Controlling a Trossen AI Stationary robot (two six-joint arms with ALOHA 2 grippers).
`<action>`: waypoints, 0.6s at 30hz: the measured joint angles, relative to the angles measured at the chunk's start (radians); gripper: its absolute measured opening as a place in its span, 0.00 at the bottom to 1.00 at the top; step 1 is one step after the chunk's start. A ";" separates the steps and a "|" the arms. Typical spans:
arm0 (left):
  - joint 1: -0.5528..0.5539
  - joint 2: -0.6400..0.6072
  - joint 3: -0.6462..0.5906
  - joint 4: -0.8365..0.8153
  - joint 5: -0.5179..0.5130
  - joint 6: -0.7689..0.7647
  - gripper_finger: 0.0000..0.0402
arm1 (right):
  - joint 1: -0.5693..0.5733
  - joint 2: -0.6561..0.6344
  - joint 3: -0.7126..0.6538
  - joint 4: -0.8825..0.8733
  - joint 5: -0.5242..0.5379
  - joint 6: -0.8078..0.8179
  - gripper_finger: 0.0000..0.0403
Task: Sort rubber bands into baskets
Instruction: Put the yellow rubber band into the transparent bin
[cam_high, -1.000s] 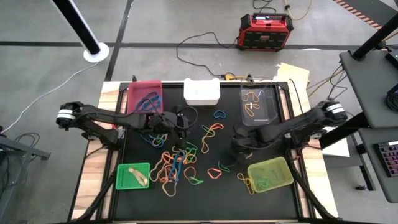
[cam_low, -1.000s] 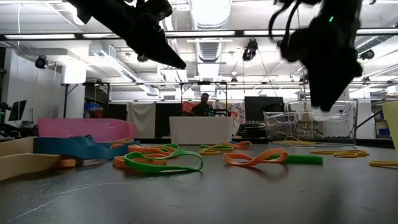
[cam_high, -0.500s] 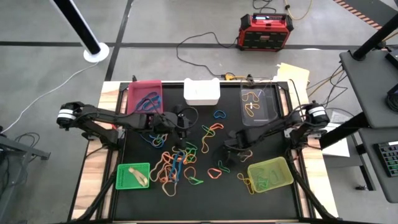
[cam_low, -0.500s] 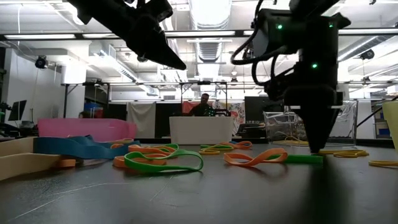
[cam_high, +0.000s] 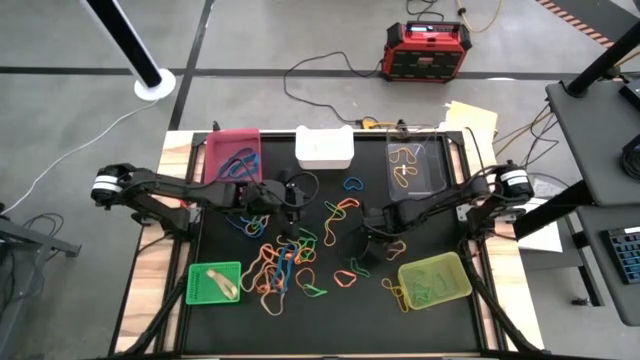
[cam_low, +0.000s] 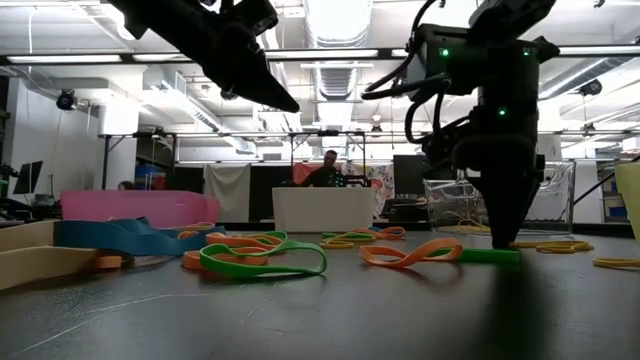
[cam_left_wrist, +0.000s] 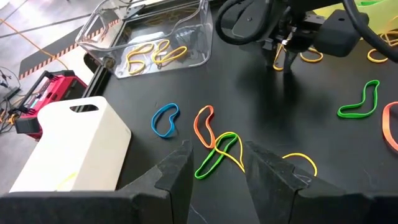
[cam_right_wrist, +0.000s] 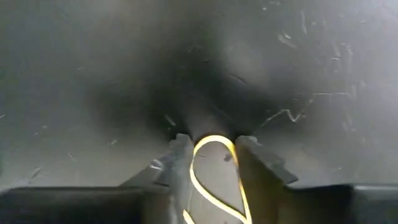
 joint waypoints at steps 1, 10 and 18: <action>0.000 0.000 0.000 0.000 0.000 0.000 0.31 | 0.000 0.000 -0.002 0.000 0.000 0.000 0.21; 0.000 0.000 0.000 0.000 0.000 -0.016 0.31 | 0.006 -0.052 -0.007 0.007 0.005 -0.010 0.02; -0.001 0.000 0.000 0.005 0.000 -0.055 0.31 | 0.029 -0.224 -0.003 0.045 0.107 -0.010 0.02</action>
